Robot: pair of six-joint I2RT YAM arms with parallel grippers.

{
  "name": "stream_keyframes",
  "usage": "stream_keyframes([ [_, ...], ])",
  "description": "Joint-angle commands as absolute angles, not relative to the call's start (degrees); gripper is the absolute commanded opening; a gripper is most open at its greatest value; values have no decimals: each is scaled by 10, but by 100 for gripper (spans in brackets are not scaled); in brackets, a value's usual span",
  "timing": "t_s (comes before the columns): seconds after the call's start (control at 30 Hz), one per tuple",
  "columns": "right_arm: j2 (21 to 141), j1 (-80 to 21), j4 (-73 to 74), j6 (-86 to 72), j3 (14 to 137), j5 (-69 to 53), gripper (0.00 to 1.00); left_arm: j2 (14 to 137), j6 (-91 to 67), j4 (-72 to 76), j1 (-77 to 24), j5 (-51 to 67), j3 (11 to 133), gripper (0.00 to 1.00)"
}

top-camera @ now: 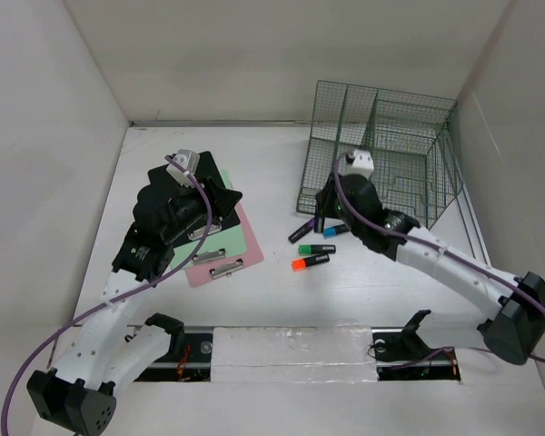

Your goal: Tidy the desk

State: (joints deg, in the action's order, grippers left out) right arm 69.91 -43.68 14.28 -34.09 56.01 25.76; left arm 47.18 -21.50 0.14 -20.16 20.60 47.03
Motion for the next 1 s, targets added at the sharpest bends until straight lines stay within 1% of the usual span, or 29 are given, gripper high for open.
stream_keyframes([
  [0.0,778,-390,41,-220,648,293,5,463,-212,23,-200,215,490,33],
  [0.03,802,-378,31,-207,696,294,5,461,-212,25,-200,214,488,33],
  [0.07,846,-368,27,-184,719,294,5,457,-212,26,-200,211,489,33],
  [0.13,883,-339,6,-165,754,282,6,459,-210,22,-200,205,490,33],
  [0.2,932,-324,-38,-143,795,282,9,456,-210,20,-200,208,489,33],
  [0.23,949,-310,-56,-140,808,286,19,454,-211,23,-200,213,488,33],
  [0.3,992,-298,-24,-136,868,294,25,455,-209,23,-200,210,490,33],
  [0.33,1002,-291,-8,-136,887,293,41,456,-208,22,-200,204,491,33],
  [0.37,1005,-291,-2,-141,896,292,53,458,-207,18,-200,204,490,33],
  [0.43,989,-291,-20,-142,869,270,71,457,-207,18,-200,206,490,33],
  [0.5,953,-299,-42,-147,808,238,75,464,-207,21,-200,207,494,33],
  [0.57,925,-308,-44,-163,760,243,74,468,-207,18,-200,206,495,33],
  [0.6,910,-317,-44,-174,732,241,71,469,-207,18,-200,207,494,33],
  [0.63,893,-324,-50,-185,675,240,51,469,-207,18,-200,209,495,33],
  [0.7,840,-351,-72,-208,611,235,20,468,-207,21,-200,209,496,33],
  [0.73,823,-360,-71,-209,560,228,0,471,-207,21,-200,209,497,33],
  [0.77,797,-371,-72,-209,537,220,0,477,-207,19,-200,209,497,32],
  [0.83,781,-401,-67,-212,498,209,0,478,-209,22,-200,218,497,32],
  [0.9,766,-417,-29,-220,461,214,0,477,-211,25,-200,220,497,32],
  [0.93,764,-428,-16,-229,452,222,2,479,-210,25,-200,219,499,32],
  [0.97,761,-428,-4,-249,435,233,9,481,-210,23,-200,218,499,32],
])
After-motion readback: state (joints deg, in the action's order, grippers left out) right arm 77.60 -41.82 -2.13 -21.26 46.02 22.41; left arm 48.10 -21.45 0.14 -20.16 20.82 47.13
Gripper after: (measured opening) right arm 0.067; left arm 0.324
